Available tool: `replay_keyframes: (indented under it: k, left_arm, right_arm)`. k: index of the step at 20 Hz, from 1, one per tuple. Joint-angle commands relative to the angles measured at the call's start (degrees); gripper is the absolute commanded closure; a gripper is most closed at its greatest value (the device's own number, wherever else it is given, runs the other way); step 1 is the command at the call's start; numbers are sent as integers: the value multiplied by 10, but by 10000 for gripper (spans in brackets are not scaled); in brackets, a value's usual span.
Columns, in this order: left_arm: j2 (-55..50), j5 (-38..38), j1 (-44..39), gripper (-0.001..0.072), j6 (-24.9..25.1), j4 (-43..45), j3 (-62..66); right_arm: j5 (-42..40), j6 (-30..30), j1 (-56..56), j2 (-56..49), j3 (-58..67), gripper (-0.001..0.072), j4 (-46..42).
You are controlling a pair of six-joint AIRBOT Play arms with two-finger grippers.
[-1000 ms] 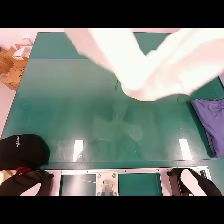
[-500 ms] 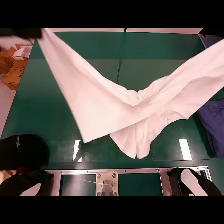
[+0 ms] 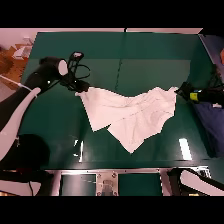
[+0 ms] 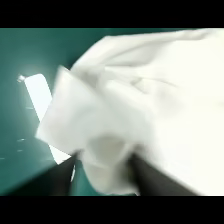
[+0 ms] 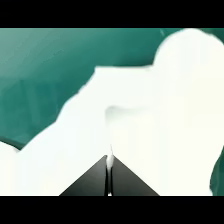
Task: Fold the shirts.
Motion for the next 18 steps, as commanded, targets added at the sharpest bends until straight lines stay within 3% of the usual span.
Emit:
replay_keyframes:
  k: [1,3,4,5,6,9,12,15,16,17,18]
  left_arm:
    - [-30,-68,35,156,-12,-13,38]
    - [-30,-193,69,160,0,-11,107]
    - [-29,-248,80,297,17,-6,137]
    - [-26,-284,85,539,36,-5,152]
    - [-18,-303,86,688,59,-5,154]
    - [23,-303,85,687,58,-29,132]
    - [111,-283,85,687,57,-18,20]
    - [209,-183,85,685,15,-87,-169]
    - [233,-127,85,664,12,-154,-242]
    - [246,-73,85,348,21,-225,-306]
    - [249,-16,85,90,40,-302,-366]
  right_arm:
    - [-16,-33,7,-42,-24,698,-2]
    - [-14,-34,6,-42,-24,698,-11]
    - [-11,-34,6,-42,-24,698,-14]
    - [-9,-34,7,-42,-24,698,-13]
    - [-6,-34,7,-42,-24,698,-13]
    - [6,-34,7,-42,-24,698,-14]
    - [21,-35,7,-42,-24,698,-14]
    - [25,-35,7,-42,-24,698,-14]
    - [27,-35,7,-42,-24,698,-14]
    - [29,-35,7,-42,-24,698,-14]
    - [31,-35,7,-42,-24,698,-14]
